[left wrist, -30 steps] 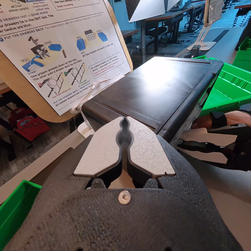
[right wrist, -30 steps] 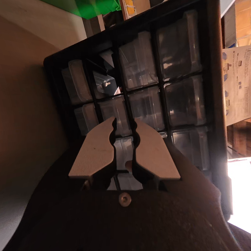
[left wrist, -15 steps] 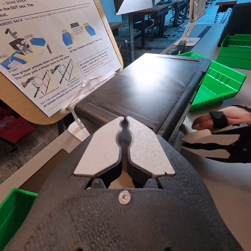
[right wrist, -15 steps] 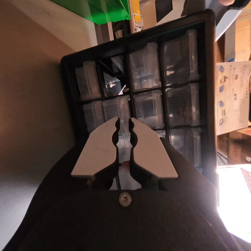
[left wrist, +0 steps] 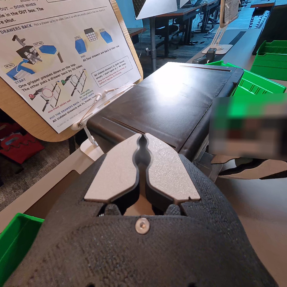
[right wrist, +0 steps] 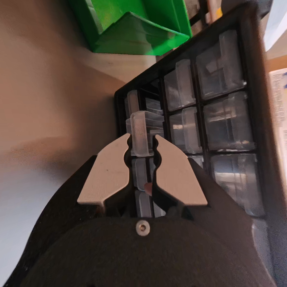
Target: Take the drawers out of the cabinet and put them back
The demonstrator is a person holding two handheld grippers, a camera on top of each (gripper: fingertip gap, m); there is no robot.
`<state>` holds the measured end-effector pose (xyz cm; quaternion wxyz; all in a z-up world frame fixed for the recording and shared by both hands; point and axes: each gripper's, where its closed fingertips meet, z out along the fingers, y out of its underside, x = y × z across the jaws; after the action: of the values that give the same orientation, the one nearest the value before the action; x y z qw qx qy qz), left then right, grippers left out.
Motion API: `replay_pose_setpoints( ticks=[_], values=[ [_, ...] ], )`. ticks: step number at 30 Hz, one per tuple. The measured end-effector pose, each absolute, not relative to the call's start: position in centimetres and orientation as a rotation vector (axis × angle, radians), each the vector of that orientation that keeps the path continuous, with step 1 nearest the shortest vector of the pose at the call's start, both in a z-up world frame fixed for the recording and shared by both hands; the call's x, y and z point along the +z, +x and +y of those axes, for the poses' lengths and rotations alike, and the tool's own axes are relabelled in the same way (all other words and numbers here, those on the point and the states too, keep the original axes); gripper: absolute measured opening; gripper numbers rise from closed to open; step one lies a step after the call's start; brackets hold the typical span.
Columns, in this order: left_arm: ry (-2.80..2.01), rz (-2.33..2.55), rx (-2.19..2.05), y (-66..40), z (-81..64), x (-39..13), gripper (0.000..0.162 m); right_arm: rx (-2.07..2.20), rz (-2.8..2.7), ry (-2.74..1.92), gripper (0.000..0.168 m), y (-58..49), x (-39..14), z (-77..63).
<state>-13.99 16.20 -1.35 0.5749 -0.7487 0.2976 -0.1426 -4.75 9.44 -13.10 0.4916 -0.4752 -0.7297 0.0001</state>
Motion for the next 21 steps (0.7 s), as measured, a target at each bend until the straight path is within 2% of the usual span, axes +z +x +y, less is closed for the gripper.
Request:
replay_pose_setpoints(
  ticks=[12, 21],
  values=[
    [-1.752, 0.703, -0.331, -14.0, 16.2, -1.3, 0.000, 0.179, -2.083, -1.515, 0.016, -5.1, -15.4, 9.0],
    [-1.757, 0.698, -0.329, -14.0, 16.2, -1.4, 0.000, 0.619, -2.273, -1.665, 0.015, -2.6, -15.7, 1.1]
  ],
)
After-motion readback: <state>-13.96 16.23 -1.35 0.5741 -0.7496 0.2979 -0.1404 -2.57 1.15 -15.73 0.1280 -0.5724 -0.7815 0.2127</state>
